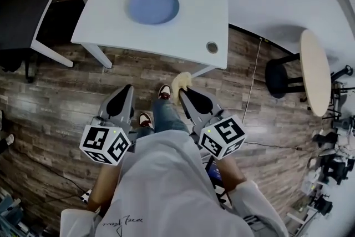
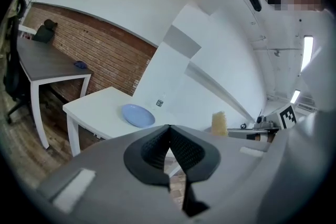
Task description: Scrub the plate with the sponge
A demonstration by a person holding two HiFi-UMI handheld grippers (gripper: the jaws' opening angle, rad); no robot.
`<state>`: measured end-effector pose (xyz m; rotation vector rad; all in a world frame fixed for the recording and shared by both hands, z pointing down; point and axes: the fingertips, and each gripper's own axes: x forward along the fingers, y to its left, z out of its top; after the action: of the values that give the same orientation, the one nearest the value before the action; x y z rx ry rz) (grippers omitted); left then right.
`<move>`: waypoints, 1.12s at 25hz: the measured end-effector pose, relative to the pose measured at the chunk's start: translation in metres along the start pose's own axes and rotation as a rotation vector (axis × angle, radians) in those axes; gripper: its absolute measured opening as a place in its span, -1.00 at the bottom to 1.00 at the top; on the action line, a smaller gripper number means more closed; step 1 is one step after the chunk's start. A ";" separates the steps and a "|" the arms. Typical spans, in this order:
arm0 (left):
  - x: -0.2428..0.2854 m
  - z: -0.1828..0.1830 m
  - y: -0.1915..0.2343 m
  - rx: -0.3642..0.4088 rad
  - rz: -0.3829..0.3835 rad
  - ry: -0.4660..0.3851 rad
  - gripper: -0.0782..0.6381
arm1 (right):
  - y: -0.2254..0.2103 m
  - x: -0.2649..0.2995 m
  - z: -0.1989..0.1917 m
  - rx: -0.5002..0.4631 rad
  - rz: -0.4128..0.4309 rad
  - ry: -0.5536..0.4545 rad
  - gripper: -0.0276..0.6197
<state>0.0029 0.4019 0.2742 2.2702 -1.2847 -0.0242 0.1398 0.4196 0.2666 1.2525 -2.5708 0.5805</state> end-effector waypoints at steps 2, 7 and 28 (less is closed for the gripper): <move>0.007 0.000 0.000 -0.006 0.007 0.001 -0.75 | -0.008 0.000 0.003 -0.004 0.006 0.011 -0.83; 0.025 0.005 0.009 -0.027 -0.003 0.020 -0.76 | -0.023 0.015 0.012 -0.018 0.019 0.037 -0.83; 0.152 0.039 0.055 -0.075 0.054 0.067 -0.76 | -0.120 0.118 0.058 -0.032 0.111 0.152 -0.82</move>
<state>0.0325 0.2400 0.3010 2.1541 -1.2878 0.0221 0.1615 0.2442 0.2879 1.0191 -2.5236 0.6282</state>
